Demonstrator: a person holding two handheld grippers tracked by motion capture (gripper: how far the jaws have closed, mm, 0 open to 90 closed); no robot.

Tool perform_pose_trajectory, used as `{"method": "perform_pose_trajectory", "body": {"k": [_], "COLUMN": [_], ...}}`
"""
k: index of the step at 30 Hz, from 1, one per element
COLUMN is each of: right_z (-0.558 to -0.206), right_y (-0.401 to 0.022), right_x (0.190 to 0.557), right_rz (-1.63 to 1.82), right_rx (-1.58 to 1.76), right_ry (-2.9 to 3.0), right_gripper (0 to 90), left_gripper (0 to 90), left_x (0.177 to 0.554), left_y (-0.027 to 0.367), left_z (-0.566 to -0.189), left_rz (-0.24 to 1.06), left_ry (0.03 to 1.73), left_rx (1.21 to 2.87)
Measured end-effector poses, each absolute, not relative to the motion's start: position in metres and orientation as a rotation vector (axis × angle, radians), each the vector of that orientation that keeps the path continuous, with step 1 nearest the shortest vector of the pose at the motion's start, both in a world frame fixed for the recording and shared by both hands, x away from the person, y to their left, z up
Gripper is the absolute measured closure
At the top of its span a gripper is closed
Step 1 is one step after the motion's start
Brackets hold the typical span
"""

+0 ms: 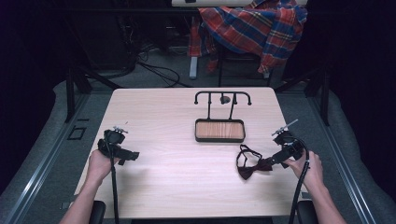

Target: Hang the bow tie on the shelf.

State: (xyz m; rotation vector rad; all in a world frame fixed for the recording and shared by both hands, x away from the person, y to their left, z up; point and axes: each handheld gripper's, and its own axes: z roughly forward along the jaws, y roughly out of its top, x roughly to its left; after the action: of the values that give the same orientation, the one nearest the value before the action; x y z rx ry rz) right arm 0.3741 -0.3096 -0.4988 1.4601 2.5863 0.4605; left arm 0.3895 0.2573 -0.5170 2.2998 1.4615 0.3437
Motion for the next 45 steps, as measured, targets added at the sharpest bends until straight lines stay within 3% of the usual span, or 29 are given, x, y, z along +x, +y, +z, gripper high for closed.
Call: {"method": "perform_pose_trajectory", "body": {"k": [36, 38, 40, 41, 42, 45], "right_z": [-0.521, -0.522, -0.523, -0.523, -0.526, -0.527], "right_y": [-0.273, -0.27, -0.269, -0.269, -0.266, -0.262], "right_x": [0.405, 0.407, 0.407, 0.409, 0.41, 0.413], "right_rz": [0.431, 0.456, 0.452, 0.443, 0.485, 0.465], "right_rx": [1.349, 1.343, 1.336, 1.333, 1.344, 1.32], "right_ry": [2.673, 2.664, 2.666, 2.668, 2.672, 2.684], "right_gripper": [0.3, 13.9, 15.9, 19.2, 29.2, 35.8], "left_gripper": [0.2, 0.2, 0.2, 0.2, 0.2, 0.2], "left_x": [0.39, 0.39, 0.39, 0.389, 0.389, 0.389], "left_y": [0.258, 0.257, 0.256, 0.256, 0.256, 0.258], "left_z": [-0.517, -0.517, -0.517, -0.517, -0.516, -0.517], "left_rz": [0.325, 0.326, 0.328, 0.33, 0.332, 0.328], "left_ry": [1.47, 1.465, 1.463, 1.456, 1.457, 1.46], "left_rx": [2.287, 2.292, 2.294, 2.298, 2.297, 2.296]}}
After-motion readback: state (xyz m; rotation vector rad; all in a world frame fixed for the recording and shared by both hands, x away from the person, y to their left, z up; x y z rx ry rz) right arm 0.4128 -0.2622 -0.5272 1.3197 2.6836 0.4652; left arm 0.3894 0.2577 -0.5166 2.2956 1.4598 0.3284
